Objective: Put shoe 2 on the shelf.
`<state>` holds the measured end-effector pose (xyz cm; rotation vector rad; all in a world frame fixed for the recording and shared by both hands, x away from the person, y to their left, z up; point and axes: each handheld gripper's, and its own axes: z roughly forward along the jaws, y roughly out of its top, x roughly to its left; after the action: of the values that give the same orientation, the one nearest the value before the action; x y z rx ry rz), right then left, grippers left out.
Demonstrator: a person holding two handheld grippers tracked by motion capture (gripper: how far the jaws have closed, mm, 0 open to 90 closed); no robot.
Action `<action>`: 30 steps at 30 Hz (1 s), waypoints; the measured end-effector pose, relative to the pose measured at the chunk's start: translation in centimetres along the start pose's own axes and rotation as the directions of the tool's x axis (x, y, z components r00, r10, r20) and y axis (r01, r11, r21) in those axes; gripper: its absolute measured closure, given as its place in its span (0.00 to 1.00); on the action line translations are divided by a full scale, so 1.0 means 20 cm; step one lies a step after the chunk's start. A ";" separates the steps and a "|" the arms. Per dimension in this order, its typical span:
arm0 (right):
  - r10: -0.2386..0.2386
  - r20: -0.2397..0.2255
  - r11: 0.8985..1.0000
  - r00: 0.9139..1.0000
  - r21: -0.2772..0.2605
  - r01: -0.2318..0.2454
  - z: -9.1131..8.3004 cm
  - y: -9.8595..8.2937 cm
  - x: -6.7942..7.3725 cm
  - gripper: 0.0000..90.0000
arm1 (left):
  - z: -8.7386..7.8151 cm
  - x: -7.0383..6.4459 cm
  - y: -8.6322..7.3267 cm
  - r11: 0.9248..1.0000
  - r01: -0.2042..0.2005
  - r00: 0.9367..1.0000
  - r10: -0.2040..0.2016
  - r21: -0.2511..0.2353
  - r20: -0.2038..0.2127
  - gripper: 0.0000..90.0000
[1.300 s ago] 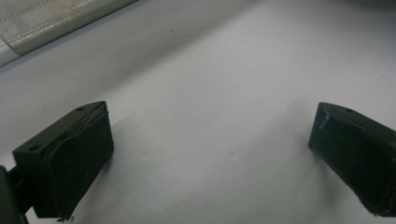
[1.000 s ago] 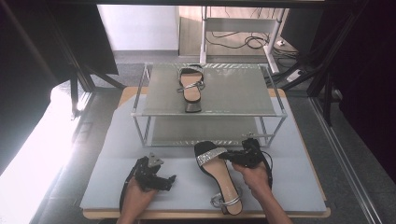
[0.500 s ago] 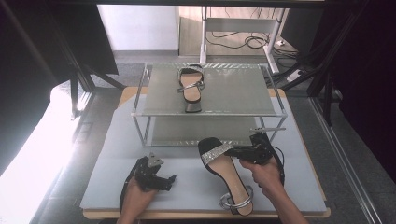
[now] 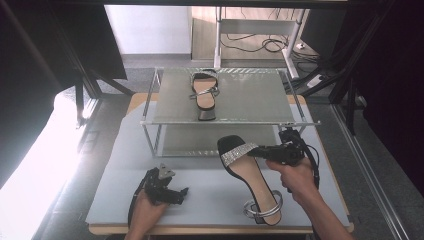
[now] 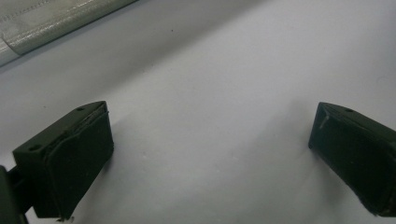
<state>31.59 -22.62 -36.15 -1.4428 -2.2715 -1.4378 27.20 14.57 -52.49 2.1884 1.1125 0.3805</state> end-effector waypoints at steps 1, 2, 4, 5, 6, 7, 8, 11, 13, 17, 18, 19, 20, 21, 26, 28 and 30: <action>0.005 -0.001 1.000 1.000 -0.005 -0.005 -0.01 0.01 0.00 0.79 | 0.00 0.00 0.00 1.000 0.000 1.000 0.000 0.000 0.000 0.00; 0.005 -0.001 1.000 1.000 -0.005 -0.005 -0.01 0.01 0.00 0.79 | 0.00 0.00 0.00 1.000 -0.001 1.000 0.001 0.000 0.000 0.00; 0.012 0.000 1.000 1.000 -0.010 -0.012 -0.02 0.05 0.01 0.79 | 0.00 0.00 0.00 1.000 0.000 1.000 0.000 0.000 0.000 0.00; 0.016 0.001 1.000 1.000 -0.022 -0.016 -0.04 0.08 0.02 0.79 | 0.00 0.00 0.00 1.000 -0.001 1.000 0.001 0.000 0.000 0.00; 0.021 0.004 0.999 1.000 -0.028 -0.021 -0.05 0.10 0.02 0.79 | 0.00 0.00 0.00 1.000 -0.001 1.000 0.001 0.000 0.000 0.00; 0.023 0.008 0.999 1.000 -0.034 -0.023 -0.06 0.12 0.02 0.79 | 0.00 0.00 0.00 1.000 -0.001 1.000 0.001 0.001 0.000 0.00; 0.026 0.011 0.999 1.000 -0.037 -0.026 -0.06 0.14 0.02 0.79 | 0.00 0.00 0.00 1.000 0.000 1.000 0.000 -0.002 0.000 0.00; 0.052 0.011 0.997 0.999 -0.052 -0.051 -0.07 0.19 0.01 0.79 | 0.00 0.00 0.00 1.000 0.000 1.000 0.000 -0.003 0.000 0.00; 0.061 0.010 0.997 0.998 -0.056 -0.060 -0.08 0.21 0.01 0.79 | 0.00 0.00 0.00 1.000 0.000 1.000 0.000 -0.003 0.000 0.00; 0.086 0.019 0.994 0.996 -0.071 -0.085 -0.08 0.29 0.00 0.79 | 0.00 0.00 0.00 1.000 0.000 1.000 0.000 -0.003 0.000 0.00; 0.093 0.030 0.993 0.995 -0.076 -0.091 -0.07 0.33 0.00 0.79 | 0.00 0.00 0.00 1.000 0.000 1.000 0.000 0.000 0.001 0.00; 0.095 0.034 0.993 0.995 -0.079 -0.093 -0.07 0.35 0.00 0.79 | 0.00 0.00 0.00 1.000 0.000 1.000 0.000 0.000 0.001 0.00; 0.103 0.037 0.992 0.994 -0.083 -0.099 -0.07 0.37 0.00 0.79 | 0.00 0.00 0.00 1.000 0.003 1.000 -0.003 -0.002 0.000 0.00; 0.110 0.039 0.990 0.993 -0.087 -0.106 -0.06 0.39 0.00 0.79 | 0.00 0.00 0.00 1.000 0.003 1.000 -0.003 -0.003 0.001 0.00; 0.149 0.055 0.984 0.987 -0.102 -0.143 -0.04 0.47 -0.02 0.79 | 0.00 0.00 0.00 1.000 0.003 1.000 -0.003 -0.003 0.001 0.00; 0.156 0.060 0.983 0.986 -0.107 -0.149 -0.04 0.49 -0.03 0.79 | 0.00 0.00 0.00 1.000 0.003 1.000 -0.003 -0.003 0.001 0.00; 0.173 0.067 0.979 0.983 -0.117 -0.165 -0.03 0.53 -0.04 0.79 | 0.00 0.00 0.00 1.000 0.002 1.000 -0.002 -0.002 0.001 0.00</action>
<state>39.73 -22.41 -29.37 -1.7061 -2.0803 -1.5021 27.19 14.56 -52.51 2.1849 1.1135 0.3800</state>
